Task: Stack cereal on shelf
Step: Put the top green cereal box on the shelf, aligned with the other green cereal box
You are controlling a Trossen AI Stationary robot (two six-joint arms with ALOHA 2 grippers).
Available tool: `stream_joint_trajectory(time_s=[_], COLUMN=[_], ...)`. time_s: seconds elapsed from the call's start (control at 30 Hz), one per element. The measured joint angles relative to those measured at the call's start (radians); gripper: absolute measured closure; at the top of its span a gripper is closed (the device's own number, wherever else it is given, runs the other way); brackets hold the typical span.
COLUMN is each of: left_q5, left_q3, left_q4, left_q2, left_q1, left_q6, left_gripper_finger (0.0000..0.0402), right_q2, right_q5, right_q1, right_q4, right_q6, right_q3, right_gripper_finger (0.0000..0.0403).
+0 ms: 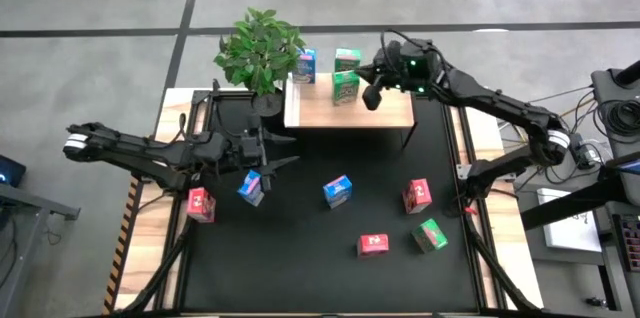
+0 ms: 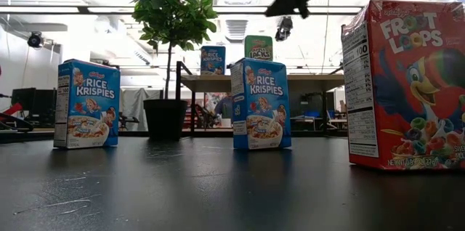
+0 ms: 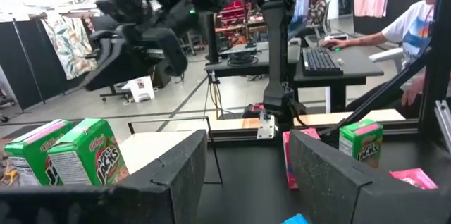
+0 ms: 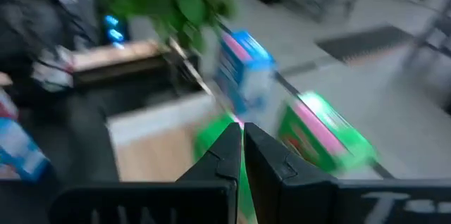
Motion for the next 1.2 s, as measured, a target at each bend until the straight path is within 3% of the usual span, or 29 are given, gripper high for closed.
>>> stream_joint_trajectory(time_s=[0.17,0.43,0.77,1.2], left_q5=[-0.004,-0.004,-0.005,-0.005], left_q3=[0.002,0.006,0.006,0.006], left_q4=[-0.023,-0.038,-0.037,-0.037], left_q2=[-0.003,-0.008,-0.009,-0.009], left_q1=[0.0,0.0,0.0,0.0], left_q6=[0.018,0.022,0.022,0.021], left_gripper_finger=[0.0217,0.0217,0.0217,0.0217], right_q2=[0.099,0.189,0.195,0.18], right_q5=[-0.029,0.029,0.129,0.132], right_q1=[0.003,0.003,0.003,0.012], right_q4=[0.126,0.09,0.061,0.078], right_q6=[-0.019,-0.07,-0.087,-0.046], right_q3=[0.002,0.06,0.064,0.077], right_gripper_finger=[0.0394,0.0394,0.0394,0.0394])
